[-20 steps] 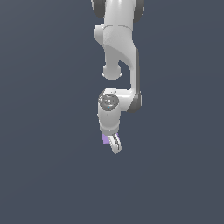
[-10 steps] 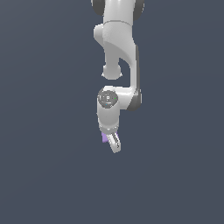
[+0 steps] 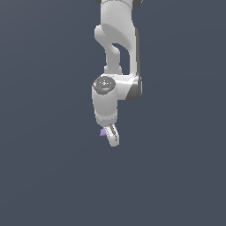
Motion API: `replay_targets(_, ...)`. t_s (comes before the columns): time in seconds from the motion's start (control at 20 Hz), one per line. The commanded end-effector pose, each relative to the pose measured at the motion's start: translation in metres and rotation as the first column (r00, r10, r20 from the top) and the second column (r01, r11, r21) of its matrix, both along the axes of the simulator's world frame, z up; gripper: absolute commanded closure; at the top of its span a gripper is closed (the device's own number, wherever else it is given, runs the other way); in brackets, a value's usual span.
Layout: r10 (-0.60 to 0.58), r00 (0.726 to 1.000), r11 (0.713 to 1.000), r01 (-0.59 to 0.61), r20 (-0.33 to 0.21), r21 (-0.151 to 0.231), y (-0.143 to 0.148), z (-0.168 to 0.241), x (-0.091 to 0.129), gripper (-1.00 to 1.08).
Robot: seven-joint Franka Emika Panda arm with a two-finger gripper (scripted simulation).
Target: Pick up the object and move it to a goal position.
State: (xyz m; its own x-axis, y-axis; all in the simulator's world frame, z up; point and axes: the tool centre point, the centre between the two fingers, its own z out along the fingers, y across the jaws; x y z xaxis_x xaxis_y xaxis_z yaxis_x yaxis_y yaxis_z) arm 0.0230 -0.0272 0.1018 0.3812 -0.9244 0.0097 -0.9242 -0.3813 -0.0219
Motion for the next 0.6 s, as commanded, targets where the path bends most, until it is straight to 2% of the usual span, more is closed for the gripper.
replay_targets(0.0, 0.0, 1.0, 1.0, 0.0, 0.0, 0.001, -0.006, 0.023, -0.004, 1.08)
replay_targets(0.55, 0.0, 1.0, 1.0, 0.0, -0.01, 0.001, -0.039, 0.148, -0.026, 1.08)
